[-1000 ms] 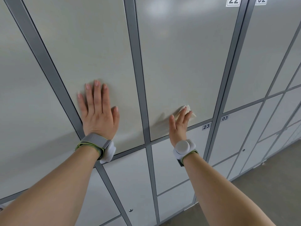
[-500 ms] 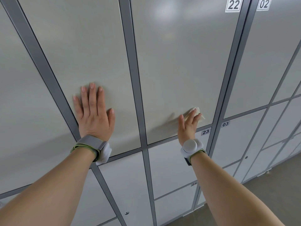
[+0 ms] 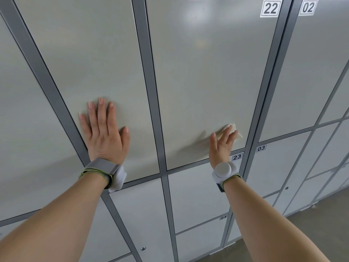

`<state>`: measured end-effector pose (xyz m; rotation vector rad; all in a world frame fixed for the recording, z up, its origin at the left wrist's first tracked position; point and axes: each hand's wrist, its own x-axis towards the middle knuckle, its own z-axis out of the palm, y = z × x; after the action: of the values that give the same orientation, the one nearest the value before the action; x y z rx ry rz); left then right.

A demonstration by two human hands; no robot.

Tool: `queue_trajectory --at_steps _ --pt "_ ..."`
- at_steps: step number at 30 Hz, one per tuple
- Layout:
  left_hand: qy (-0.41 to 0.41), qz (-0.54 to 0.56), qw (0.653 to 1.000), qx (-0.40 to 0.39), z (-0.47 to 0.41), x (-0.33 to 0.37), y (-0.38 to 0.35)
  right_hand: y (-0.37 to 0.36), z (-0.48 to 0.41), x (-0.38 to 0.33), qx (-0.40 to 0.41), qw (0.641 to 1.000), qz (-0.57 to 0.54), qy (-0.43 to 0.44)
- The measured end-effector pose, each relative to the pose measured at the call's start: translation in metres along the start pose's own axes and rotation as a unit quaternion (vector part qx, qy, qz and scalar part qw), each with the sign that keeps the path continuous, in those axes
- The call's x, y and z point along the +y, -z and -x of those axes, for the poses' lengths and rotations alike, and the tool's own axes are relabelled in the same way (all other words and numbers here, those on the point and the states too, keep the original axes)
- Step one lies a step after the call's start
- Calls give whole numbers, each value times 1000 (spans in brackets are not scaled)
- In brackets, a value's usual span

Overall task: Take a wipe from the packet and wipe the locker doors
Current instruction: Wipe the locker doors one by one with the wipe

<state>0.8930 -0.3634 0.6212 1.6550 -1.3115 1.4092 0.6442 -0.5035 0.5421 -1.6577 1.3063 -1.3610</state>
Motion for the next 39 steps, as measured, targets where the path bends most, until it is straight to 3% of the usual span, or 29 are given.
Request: queue_trajectory --at_steps 5,10,12,19,26,32,35,39 --pt "6 -10 1000 2 0 1 0 3 -2 18 -7 1000 16 4" --pt "15 -13 1000 -4 1 3 -1 11 8 47 -56 985 -19 -162" --pt "19 -12 1000 -5 2 3 -1 16 0 41 -49 981 -39 -185" --pt "22 -16 1000 -11 2 5 -1 28 -32 22 34 997 -51 -48" --pt "30 -17 999 -17 3 7 -1 29 -20 48 -27 978 -41 -205" --pt "31 -19 999 -24 3 7 0 37 -45 21 47 993 -67 -85" --pt "31 -11 999 -33 3 7 1 37 -37 30 31 990 -78 -110" --pt "33 -4 999 -43 3 8 4 19 -6 34 -35 984 -14 -174"
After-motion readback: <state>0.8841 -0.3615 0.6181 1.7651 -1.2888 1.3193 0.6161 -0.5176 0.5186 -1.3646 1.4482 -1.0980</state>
